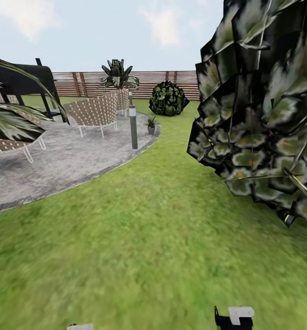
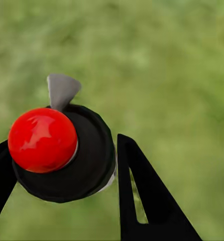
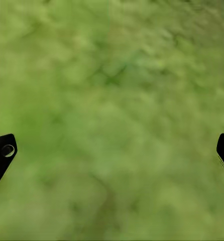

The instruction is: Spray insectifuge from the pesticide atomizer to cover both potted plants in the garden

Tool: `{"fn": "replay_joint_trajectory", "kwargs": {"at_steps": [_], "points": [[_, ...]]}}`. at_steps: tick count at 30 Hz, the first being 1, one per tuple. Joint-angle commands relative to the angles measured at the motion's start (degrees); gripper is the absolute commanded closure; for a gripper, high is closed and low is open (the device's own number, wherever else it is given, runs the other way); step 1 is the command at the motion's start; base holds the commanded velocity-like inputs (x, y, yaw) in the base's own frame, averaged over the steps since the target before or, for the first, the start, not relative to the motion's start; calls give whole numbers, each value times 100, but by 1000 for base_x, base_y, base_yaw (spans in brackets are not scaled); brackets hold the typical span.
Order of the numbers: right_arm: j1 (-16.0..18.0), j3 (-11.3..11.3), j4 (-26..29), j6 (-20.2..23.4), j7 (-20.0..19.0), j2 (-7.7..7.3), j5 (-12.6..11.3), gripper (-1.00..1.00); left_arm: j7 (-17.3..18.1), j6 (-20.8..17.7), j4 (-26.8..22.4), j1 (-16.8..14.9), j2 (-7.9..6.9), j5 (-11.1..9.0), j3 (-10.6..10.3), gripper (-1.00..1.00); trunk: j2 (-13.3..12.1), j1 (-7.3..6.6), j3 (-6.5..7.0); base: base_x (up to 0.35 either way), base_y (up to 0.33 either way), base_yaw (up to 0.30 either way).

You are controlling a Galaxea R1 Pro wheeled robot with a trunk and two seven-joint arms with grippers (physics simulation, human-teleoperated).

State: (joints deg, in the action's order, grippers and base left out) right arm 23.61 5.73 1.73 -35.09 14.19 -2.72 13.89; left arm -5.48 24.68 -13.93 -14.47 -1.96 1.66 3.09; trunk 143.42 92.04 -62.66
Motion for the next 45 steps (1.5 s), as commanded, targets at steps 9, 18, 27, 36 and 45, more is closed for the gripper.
{"fn": "replay_joint_trajectory", "kwargs": {"at_steps": [9, 18, 27, 36, 45], "points": [[3, 46, -6, -8, 22, 13, 62, -100, -6, 20, 5, -3, -5, 18, 25, 100, 2, 2, -5, 339, 0, 3], [3, 47, -6, -6, 33, 26, 62, -100, -6, 20, 5, -3, -7, 18, 25, 100, 2, 2, -5, 339, 0, 188], [3, 51, 2, -7, 57, 18, 53, -100, -6, 20, 5, -3, -3, 18, 25, 100, 2, 2, -5, 339, 0, 9], [3, 51, 3, -6, 57, 23, 53, -100, -6, 20, 1, -3, -6, 18, 25, 100, 2, 2, -5, 339, 0, 2], [3, 51, -1, -7, 49, 35, 53, -100, -6, 20, 4, -3, -5, 18, 25, 100, 2, 2, -5, 339, 0, 140]]}}
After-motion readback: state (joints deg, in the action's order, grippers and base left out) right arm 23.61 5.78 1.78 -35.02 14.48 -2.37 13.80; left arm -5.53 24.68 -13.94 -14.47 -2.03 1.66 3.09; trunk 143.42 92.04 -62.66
